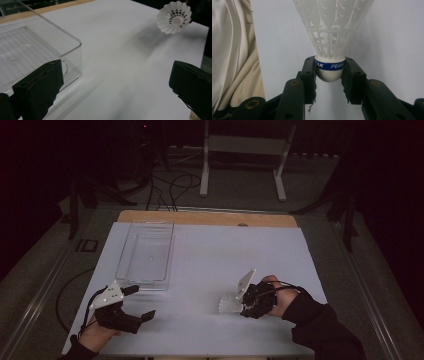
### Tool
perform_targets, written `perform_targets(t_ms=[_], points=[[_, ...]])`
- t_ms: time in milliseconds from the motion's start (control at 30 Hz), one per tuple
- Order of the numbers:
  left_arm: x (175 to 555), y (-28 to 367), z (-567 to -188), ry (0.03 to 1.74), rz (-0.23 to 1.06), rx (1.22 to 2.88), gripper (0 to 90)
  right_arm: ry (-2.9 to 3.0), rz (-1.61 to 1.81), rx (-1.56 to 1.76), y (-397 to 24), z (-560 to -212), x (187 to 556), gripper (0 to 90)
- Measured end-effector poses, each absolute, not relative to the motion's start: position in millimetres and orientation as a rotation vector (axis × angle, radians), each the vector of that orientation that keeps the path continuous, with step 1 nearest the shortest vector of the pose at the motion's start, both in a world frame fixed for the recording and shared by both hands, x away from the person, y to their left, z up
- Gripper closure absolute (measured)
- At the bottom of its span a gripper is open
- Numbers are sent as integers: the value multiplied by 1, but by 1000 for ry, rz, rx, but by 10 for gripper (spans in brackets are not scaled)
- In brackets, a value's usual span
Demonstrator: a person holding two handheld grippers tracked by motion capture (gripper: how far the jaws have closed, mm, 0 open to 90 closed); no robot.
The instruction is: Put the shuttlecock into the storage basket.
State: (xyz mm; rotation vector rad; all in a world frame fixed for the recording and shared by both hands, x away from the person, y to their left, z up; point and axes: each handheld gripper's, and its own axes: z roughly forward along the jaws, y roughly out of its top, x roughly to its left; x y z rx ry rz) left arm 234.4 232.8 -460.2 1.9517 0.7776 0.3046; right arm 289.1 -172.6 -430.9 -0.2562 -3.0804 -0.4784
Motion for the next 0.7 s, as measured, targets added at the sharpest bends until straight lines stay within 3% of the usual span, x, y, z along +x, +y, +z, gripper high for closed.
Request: perform_targets(t_ms=[400, 700], points=[[242, 229, -430, 772, 288, 1960, 1, -3082, -482, -247, -172, -429, 289, 655], [248, 209, -410, 702, 287, 2070, 1, -3089, -481, -230, -171, -427, 288, 655]])
